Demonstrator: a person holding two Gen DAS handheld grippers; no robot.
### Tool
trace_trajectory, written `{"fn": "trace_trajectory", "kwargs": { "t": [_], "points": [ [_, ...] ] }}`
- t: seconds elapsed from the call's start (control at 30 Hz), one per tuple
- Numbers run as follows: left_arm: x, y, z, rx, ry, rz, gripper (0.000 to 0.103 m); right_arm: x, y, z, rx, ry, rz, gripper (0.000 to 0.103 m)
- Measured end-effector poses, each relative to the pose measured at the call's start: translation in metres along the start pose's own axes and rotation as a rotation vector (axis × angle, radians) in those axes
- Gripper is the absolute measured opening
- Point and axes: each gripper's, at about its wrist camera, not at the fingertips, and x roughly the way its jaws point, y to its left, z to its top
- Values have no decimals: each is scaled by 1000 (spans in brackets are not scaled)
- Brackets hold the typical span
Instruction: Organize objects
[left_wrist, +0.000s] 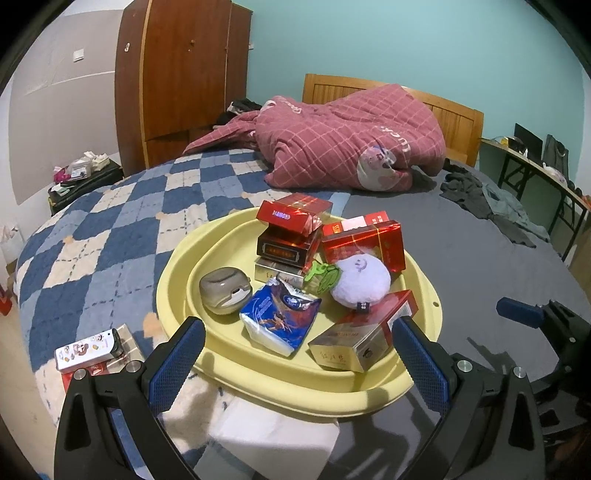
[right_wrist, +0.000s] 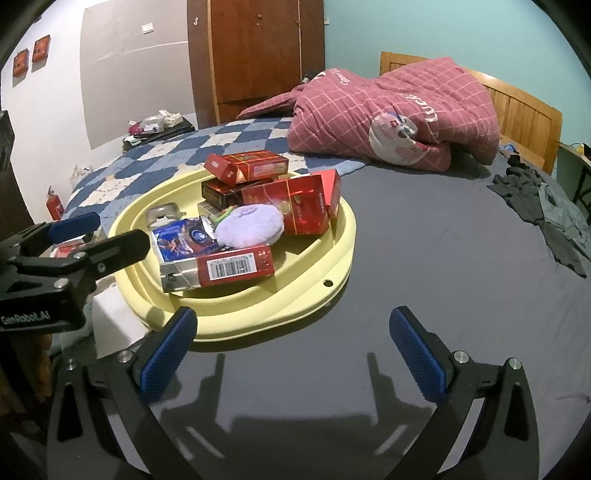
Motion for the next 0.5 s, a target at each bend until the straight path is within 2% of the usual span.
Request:
{"fn": "trace_trajectory", "kwargs": {
  "t": [0.5],
  "points": [
    [4,4,1,22,8,12,103,3,-3,-1,15,8,5,103]
  ]
}}
